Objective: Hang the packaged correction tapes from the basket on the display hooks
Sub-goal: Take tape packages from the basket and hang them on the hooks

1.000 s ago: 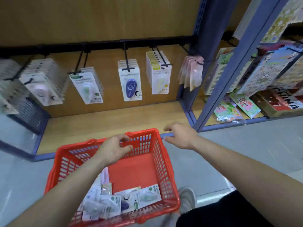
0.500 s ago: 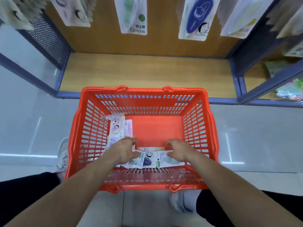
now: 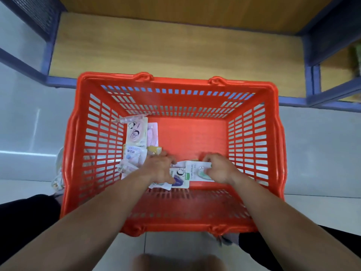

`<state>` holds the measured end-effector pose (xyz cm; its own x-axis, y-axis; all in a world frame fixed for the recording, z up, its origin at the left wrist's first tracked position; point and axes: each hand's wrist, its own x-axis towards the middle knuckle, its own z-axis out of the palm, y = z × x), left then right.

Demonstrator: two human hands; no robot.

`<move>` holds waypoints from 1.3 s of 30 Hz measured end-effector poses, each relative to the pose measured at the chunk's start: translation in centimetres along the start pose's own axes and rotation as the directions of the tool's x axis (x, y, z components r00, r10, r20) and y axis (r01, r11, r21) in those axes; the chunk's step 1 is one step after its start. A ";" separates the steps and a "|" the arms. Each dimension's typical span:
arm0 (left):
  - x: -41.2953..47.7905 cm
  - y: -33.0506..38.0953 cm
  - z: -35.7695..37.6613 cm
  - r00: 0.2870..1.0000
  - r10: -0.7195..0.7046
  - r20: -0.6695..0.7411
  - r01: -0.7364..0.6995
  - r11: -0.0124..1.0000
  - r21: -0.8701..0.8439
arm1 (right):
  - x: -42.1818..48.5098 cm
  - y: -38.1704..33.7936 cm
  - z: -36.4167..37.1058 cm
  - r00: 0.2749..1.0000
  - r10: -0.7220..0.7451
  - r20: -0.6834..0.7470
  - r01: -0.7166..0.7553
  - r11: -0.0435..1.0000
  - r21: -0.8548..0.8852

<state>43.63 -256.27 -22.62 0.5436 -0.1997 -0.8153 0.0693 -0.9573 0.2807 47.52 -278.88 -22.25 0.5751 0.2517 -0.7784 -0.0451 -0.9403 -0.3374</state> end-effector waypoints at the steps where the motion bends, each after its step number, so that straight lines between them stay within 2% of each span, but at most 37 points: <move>1: 0.1 -0.2 0.2 1.000 0.002 0.006 -0.002 1.000 0.018 | 0.1 0.0 0.0 1.000 0.010 -0.011 -0.010 0.999 0.033; 6: 0.2 -0.5 0.3 0.999 0.026 -0.033 -0.024 0.998 0.050 | 0.1 0.0 -0.1 0.998 0.043 -0.052 -0.031 0.979 0.203; 7: 0.0 -0.6 0.2 0.998 0.025 -0.052 -0.024 1.000 0.017 | 0.2 -0.1 -0.1 0.997 0.052 -0.059 -0.034 0.963 0.268; 9: 0.0 -1.4 -0.1 0.995 -0.009 -0.096 -0.008 0.984 -0.177 | 0.4 -0.5 -0.3 0.992 0.070 -0.103 -0.016 0.892 0.452; 11: -0.2 -1.9 -0.8 0.987 -0.075 -0.140 0.000 0.883 -0.470 | 0.6 -0.8 -0.7 0.985 0.087 -0.151 0.030 0.771 0.636; 13: -0.5 -2.1 -1.7 0.961 -0.162 -0.226 -0.036 0.735 -0.677 | 0.5 -1.1 -1.4 0.976 0.126 -0.178 0.058 0.636 0.770; 15: -0.9 -1.8 -2.8 0.915 -0.262 -0.308 -0.093 0.604 -0.792 | 0.4 -1.4 -2.1 0.975 0.144 -0.168 0.070 0.522 0.850; 17: -1.1 -1.4 -3.8 0.892 -0.320 -0.320 -0.140 0.477 -0.867 | 0.3 -1.7 -2.4 0.983 0.122 -0.137 0.075 0.416 0.906; 19: -1.3 -0.8 -4.4 0.887 -0.331 -0.323 -0.171 0.414 -0.894 | 0.5 -2.4 -2.2 0.989 0.099 -0.107 0.068 0.335 0.940; 25: -1.6 0.0 -4.2 0.922 -0.274 -0.273 -0.204 0.256 -0.945 | 1.3 -4.4 -1.2 0.993 0.098 -0.061 0.028 0.313 0.949; 28: -1.7 0.0 -4.1 0.932 -0.252 -0.260 -0.184 0.290 -0.939 | 1.4 -4.4 -0.9 0.999 0.035 0.008 -0.016 0.241 0.970; 31: -1.3 -0.1 -4.1 0.936 -0.271 -0.225 -0.151 0.268 -0.951 | 1.7 -4.2 -0.9 1.000 0.018 -0.001 -0.003 0.254 0.967; 34: -1.3 0.1 -4.3 0.941 -0.279 -0.190 -0.117 0.260 -0.959 | 2.1 -4.1 -0.8 0.999 0.043 -0.030 0.018 0.271 0.962; 37: -1.3 0.0 -4.3 0.961 -0.235 -0.148 -0.100 0.203 -0.974 | 2.3 -4.1 -0.6 0.992 0.101 -0.070 0.042 0.257 0.966; 39: -1.3 -0.2 -4.2 0.975 -0.183 -0.127 -0.080 0.244 -0.967 | 2.4 -4.1 -0.5 0.988 0.130 -0.088 0.052 0.258 0.965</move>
<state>46.42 -254.96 -19.53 0.6236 0.0072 -0.7817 0.7817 -0.0152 0.6234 49.45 -274.56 -22.47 0.6341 0.1060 -0.7660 -0.7697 -0.0084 -0.6383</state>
